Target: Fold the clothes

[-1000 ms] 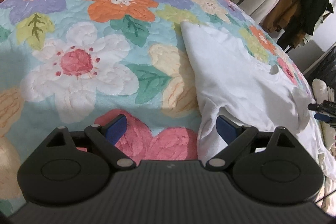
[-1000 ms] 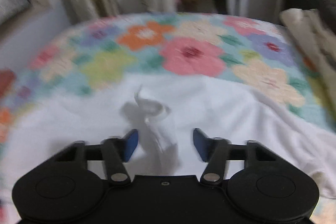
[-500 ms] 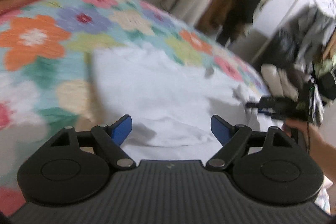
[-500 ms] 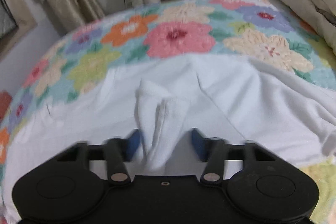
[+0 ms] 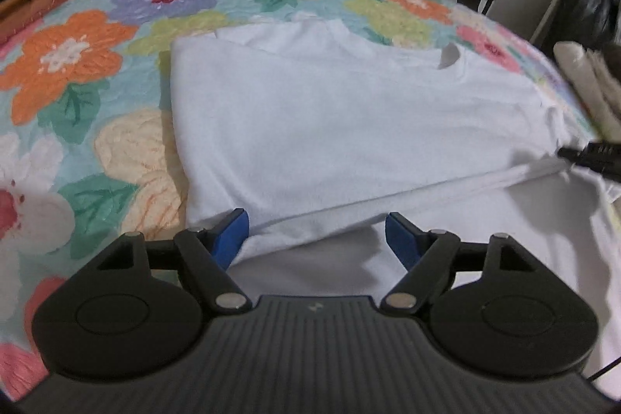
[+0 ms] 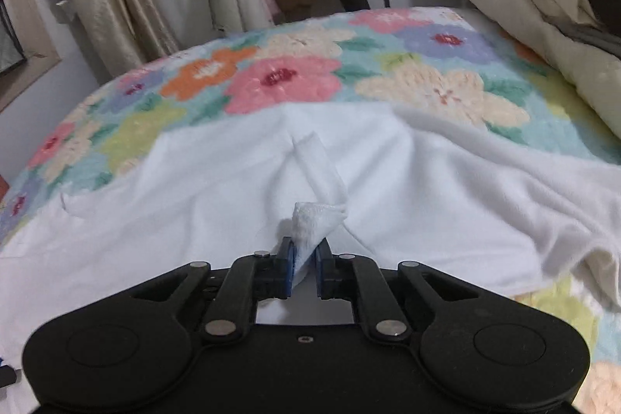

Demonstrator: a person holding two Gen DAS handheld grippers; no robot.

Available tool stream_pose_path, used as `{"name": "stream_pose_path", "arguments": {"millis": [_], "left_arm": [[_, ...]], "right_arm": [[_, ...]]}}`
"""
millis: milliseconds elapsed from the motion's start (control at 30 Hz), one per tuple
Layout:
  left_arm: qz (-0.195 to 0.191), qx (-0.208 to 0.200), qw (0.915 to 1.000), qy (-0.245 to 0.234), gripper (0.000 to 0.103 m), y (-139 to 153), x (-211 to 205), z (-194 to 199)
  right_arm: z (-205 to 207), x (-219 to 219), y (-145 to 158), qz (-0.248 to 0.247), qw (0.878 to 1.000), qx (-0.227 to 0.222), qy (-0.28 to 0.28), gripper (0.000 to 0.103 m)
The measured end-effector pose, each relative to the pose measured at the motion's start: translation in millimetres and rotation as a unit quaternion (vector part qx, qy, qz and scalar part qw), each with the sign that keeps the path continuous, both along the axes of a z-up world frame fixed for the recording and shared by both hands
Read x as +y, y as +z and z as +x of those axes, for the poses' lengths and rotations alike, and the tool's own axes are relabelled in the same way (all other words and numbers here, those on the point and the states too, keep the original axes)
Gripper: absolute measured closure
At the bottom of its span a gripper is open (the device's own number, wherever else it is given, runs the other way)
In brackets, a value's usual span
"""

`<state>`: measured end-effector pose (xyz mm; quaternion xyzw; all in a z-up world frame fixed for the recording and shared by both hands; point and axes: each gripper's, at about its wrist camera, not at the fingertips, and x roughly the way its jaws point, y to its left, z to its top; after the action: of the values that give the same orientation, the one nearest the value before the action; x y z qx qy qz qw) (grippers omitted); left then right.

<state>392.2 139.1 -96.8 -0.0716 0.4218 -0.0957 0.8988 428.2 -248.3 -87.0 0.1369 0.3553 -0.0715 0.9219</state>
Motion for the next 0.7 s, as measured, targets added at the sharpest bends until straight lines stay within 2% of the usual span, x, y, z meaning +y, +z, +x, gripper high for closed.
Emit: {"name": "stream_pose_path", "arguments": {"millis": [100,167,267,300,367,500,600,700], "left_arm": [[-0.011,0.003,0.9999,0.01,0.025,0,3,1],[-0.026,0.01,0.9995,0.016,0.025,1,8,4],[-0.042,0.019,0.9988,0.016,0.025,1,13,6],[-0.041,0.02,0.9989,0.013,0.025,1,13,7],[-0.038,0.022,0.999,0.009,0.024,1,11,8],[-0.031,0.023,0.9992,0.001,0.02,2,7,9],[-0.024,0.016,0.9996,-0.004,0.019,5,5,8],[-0.027,0.009,0.9996,0.003,0.018,8,1,5]], "right_arm": [[-4,6,19,-0.021,0.999,-0.038,0.01,0.092],[-5,5,24,-0.016,0.999,-0.039,0.009,0.092],[7,8,8,-0.057,0.998,0.032,0.022,0.09],[8,12,4,-0.08,0.996,0.044,0.026,0.088],[8,18,4,-0.115,0.991,0.052,0.031,0.077],[2,10,17,-0.166,0.984,0.069,0.009,0.065],[-17,-12,27,-0.14,0.988,0.062,0.0,0.064],[-42,-29,36,-0.108,0.993,0.056,-0.001,0.052]]}}
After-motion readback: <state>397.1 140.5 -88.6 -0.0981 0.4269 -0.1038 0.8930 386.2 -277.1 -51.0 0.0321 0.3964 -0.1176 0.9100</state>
